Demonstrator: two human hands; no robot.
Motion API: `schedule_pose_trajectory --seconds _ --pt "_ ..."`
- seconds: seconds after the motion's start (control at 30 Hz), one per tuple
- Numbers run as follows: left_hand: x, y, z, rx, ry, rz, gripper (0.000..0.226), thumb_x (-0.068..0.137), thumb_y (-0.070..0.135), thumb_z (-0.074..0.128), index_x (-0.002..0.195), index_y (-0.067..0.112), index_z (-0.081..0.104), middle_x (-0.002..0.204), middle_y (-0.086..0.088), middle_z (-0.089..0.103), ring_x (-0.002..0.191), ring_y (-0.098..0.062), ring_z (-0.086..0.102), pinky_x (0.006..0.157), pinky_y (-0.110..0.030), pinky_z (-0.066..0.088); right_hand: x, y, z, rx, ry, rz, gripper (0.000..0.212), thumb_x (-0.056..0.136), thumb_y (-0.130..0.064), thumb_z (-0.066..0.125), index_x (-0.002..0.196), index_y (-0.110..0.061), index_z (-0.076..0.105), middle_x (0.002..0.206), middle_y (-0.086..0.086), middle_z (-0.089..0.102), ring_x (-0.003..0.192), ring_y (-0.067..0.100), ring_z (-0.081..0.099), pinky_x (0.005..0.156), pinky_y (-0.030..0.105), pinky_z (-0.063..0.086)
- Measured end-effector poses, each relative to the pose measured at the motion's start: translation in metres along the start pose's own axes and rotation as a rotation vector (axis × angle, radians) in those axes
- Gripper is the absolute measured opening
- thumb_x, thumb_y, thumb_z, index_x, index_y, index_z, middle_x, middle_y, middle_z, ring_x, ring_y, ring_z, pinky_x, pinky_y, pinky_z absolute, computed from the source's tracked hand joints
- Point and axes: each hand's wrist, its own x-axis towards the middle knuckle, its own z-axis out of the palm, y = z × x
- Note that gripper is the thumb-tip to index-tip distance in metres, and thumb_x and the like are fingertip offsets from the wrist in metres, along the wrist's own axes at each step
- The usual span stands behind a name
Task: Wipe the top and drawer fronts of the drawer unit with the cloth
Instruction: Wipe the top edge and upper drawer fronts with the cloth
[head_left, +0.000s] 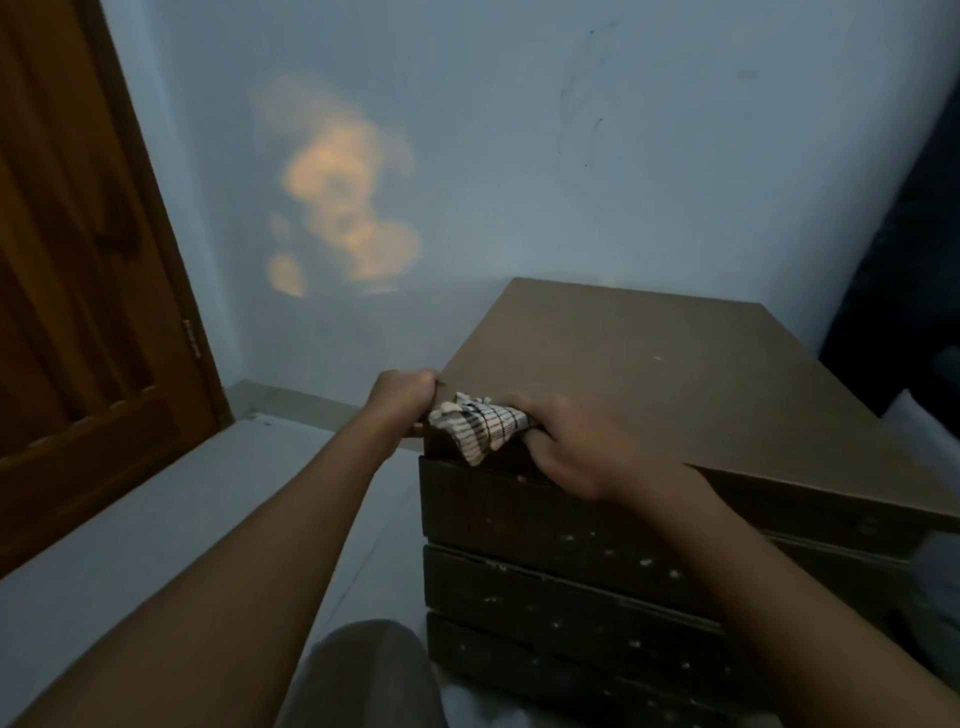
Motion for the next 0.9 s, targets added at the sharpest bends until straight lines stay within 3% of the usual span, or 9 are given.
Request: schedule_pose_trajectory --seconds 0.1,0.17,0.23,0.33,0.47,0.57,0.67,0.73,0.9 --pt "-0.019 -0.022 -0.003 -0.165 0.071 -0.008 0.03 0.095 0.029 0.045 0.102 0.004 0.06 0.098 -0.014 0.065 0.081 -0.027 0.064 0.061 -0.035 0.056 -0.045 -0.017 0.005 0.038 0.027 0.004 0.043 0.094 -0.015 0.049 0.133 -0.033 0.052 0.128 -0.008 0.059 0.114 0.008 0.052 0.1 0.035 0.043" --pt "-0.029 -0.039 -0.003 -0.221 0.117 -0.003 0.037 0.094 0.04 0.043 0.092 0.009 0.063 0.097 -0.014 0.068 0.089 -0.03 0.067 0.081 -0.047 0.058 -0.074 -0.024 0.011 0.114 0.088 0.052 0.043 0.095 -0.018 0.05 0.134 -0.037 0.05 0.128 -0.013 0.058 0.114 0.003 0.051 0.099 0.034 0.045" --pt "-0.039 -0.058 0.0 -0.197 0.139 0.033 0.036 0.093 0.043 0.045 0.079 0.016 0.064 0.091 -0.011 0.069 0.087 -0.028 0.066 0.087 -0.047 0.055 -0.1 -0.023 0.021 0.192 0.207 0.128 0.043 0.095 -0.019 0.05 0.134 -0.038 0.049 0.128 -0.017 0.057 0.114 -0.002 0.051 0.099 0.032 0.046" --pt "-0.052 -0.076 0.006 -0.113 0.171 0.077 0.036 0.096 0.041 0.05 0.087 0.012 0.069 0.089 -0.011 0.068 0.083 -0.023 0.063 0.082 -0.041 0.053 -0.129 -0.014 0.036 0.256 0.421 0.275 0.045 0.095 -0.015 0.051 0.133 -0.039 0.05 0.125 -0.019 0.058 0.112 -0.003 0.053 0.098 0.034 0.048" --pt "-0.052 -0.08 0.006 -0.121 0.203 0.033 0.038 0.092 0.04 0.059 0.113 0.01 0.067 0.106 -0.007 0.068 0.1 -0.026 0.062 0.091 -0.039 0.051 -0.142 0.004 0.038 0.29 0.579 0.485 0.047 0.095 -0.009 0.049 0.135 -0.034 0.048 0.127 -0.009 0.059 0.109 0.003 0.053 0.095 0.038 0.049" --pt "-0.042 -0.083 -0.006 -0.139 0.247 -0.032 0.032 0.09 0.034 0.063 0.113 0.011 0.065 0.111 -0.009 0.066 0.103 -0.028 0.061 0.094 -0.04 0.05 -0.143 0.016 0.034 0.28 0.662 0.552 0.048 0.095 -0.008 0.048 0.137 -0.031 0.048 0.126 -0.007 0.059 0.107 0.007 0.055 0.092 0.038 0.049" --pt "-0.035 -0.087 -0.011 -0.224 0.272 -0.073 0.025 0.091 0.026 0.061 0.112 0.013 0.062 0.11 -0.01 0.064 0.094 -0.025 0.058 0.082 -0.035 0.05 -0.158 0.029 0.023 0.275 0.688 0.625 0.044 0.095 -0.009 0.048 0.134 -0.031 0.051 0.114 -0.005 0.062 0.094 0.008 0.057 0.079 0.033 0.05" --pt "-0.055 -0.073 0.038 -0.247 0.105 -0.096 0.02 0.091 0.024 0.06 0.106 0.012 0.06 0.107 -0.011 0.063 0.093 -0.025 0.057 0.081 -0.034 0.051 -0.224 0.045 -0.002 0.206 0.851 0.775 0.042 0.095 -0.009 0.047 0.131 -0.03 0.053 0.108 -0.003 0.063 0.089 0.011 0.058 0.074 0.035 0.049" --pt "-0.054 -0.072 0.028 -0.266 0.102 -0.118 0.027 0.09 0.026 0.062 0.111 0.011 0.056 0.104 -0.01 0.06 0.092 -0.022 0.054 0.078 -0.034 0.046 -0.24 0.074 -0.012 0.157 0.853 0.812 0.039 0.094 -0.006 0.044 0.126 -0.024 0.057 0.103 0.003 0.064 0.087 0.019 0.057 0.072 0.038 0.047"
